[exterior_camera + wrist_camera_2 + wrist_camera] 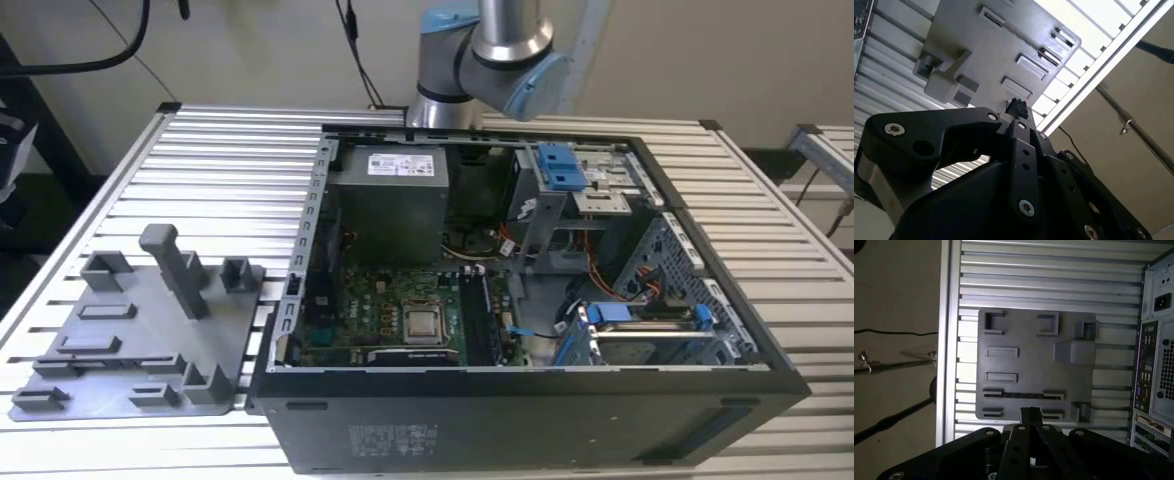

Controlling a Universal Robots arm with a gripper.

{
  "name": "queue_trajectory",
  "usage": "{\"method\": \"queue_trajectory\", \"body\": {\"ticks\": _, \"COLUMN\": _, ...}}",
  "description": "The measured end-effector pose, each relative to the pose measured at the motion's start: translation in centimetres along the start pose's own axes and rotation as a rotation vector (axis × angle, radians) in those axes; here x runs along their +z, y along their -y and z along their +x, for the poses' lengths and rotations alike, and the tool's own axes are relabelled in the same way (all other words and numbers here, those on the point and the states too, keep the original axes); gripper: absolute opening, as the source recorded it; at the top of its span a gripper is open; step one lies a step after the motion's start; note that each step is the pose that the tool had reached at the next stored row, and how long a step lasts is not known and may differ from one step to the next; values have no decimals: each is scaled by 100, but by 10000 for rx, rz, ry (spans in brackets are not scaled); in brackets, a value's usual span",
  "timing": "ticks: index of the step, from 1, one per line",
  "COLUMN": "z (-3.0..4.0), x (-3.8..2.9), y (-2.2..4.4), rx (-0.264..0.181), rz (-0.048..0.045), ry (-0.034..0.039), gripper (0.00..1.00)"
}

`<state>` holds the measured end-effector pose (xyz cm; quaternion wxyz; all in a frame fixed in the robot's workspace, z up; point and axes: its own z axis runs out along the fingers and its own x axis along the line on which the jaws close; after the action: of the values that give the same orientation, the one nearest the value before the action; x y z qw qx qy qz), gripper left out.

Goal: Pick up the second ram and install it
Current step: 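Pick up the second ram and move it above second insertion slot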

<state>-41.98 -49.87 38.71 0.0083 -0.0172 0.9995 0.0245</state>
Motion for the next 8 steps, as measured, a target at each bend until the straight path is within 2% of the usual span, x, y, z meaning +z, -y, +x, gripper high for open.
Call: {"method": "queue_trajectory", "body": {"ticks": 8, "z": 0, "x": 0, "y": 0, "rx": -524, "rz": -1, "ry": -26, "gripper": 11}}
